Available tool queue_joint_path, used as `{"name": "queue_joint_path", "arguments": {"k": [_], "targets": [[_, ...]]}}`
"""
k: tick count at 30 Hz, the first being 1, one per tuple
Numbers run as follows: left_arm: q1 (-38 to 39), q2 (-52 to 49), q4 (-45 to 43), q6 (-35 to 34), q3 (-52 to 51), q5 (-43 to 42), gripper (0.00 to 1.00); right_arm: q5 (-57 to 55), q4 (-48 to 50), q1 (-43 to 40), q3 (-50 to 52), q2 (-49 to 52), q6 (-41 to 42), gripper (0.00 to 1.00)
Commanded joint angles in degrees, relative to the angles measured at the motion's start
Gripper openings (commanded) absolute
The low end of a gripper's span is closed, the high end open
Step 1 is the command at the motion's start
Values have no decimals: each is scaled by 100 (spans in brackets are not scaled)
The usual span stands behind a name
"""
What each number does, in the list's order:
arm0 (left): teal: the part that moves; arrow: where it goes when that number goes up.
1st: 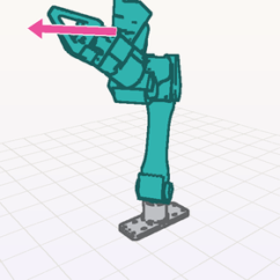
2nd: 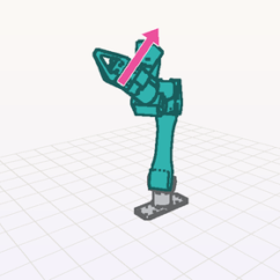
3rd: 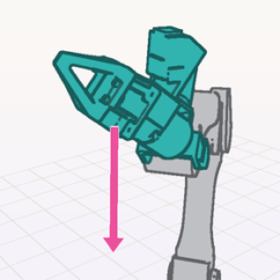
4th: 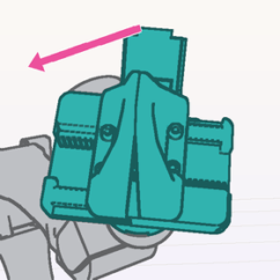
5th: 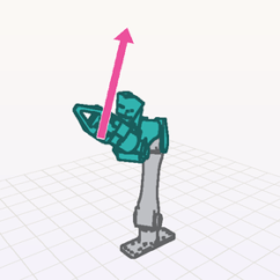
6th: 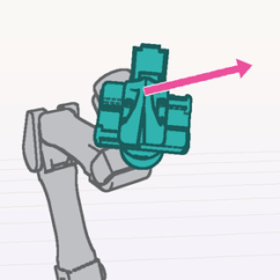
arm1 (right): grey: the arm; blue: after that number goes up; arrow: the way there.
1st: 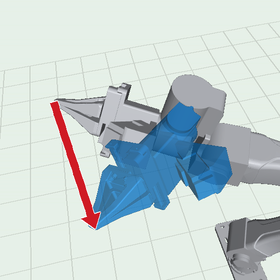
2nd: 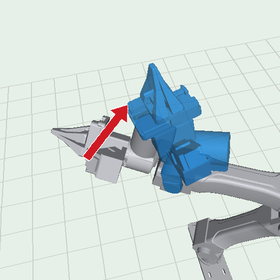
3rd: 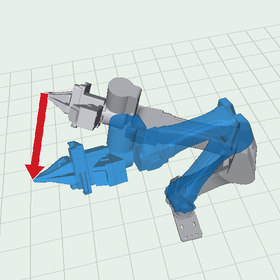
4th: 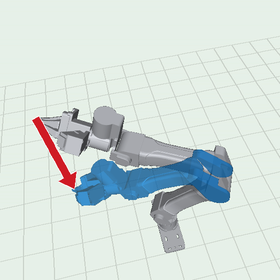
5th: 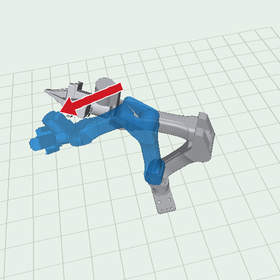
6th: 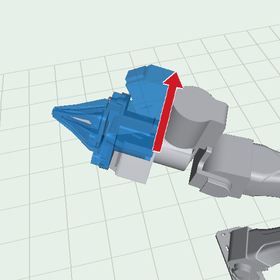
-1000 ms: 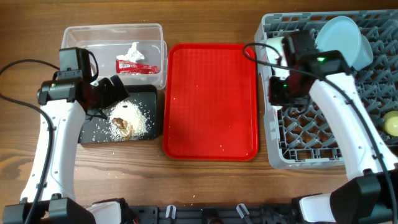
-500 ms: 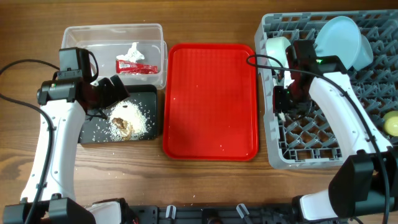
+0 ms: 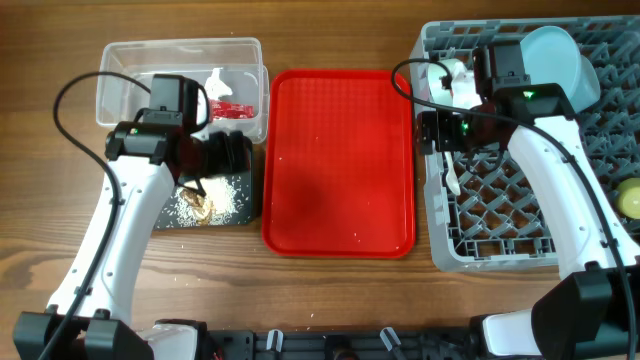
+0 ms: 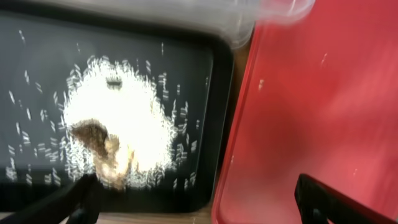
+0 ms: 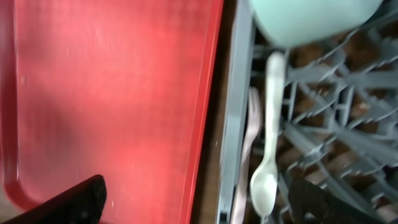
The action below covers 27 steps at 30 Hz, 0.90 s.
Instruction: Sort waste into correct bins and load items into the dishwasher rack
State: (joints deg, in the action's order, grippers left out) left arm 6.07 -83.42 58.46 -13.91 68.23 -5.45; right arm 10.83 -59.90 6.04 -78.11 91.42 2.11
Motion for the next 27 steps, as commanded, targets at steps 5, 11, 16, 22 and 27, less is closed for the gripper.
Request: {"name": "queue_joint_path", "arguments": {"k": [5, 11, 16, 22, 27], "targets": [[48, 267, 953, 205, -173, -70, 100, 431, -118, -31, 317, -728, 111, 100], [129, 2566, 116, 234, -1486, -251, 100, 428, 916, -28, 1982, -2983, 111, 100], [133, 4516, -157, -153, -1878, -90, 100, 87, 1202, -28, 2844, -4957, 109, 100], [133, 5119, -83, -153, -1878, -90, 100, 85, 1200, -28, 2844, -5372, 107, 100], [133, 5112, -39, -153, -1878, -92, 100, 85, 1204, -28, 2844, -5187, 107, 100]]}}
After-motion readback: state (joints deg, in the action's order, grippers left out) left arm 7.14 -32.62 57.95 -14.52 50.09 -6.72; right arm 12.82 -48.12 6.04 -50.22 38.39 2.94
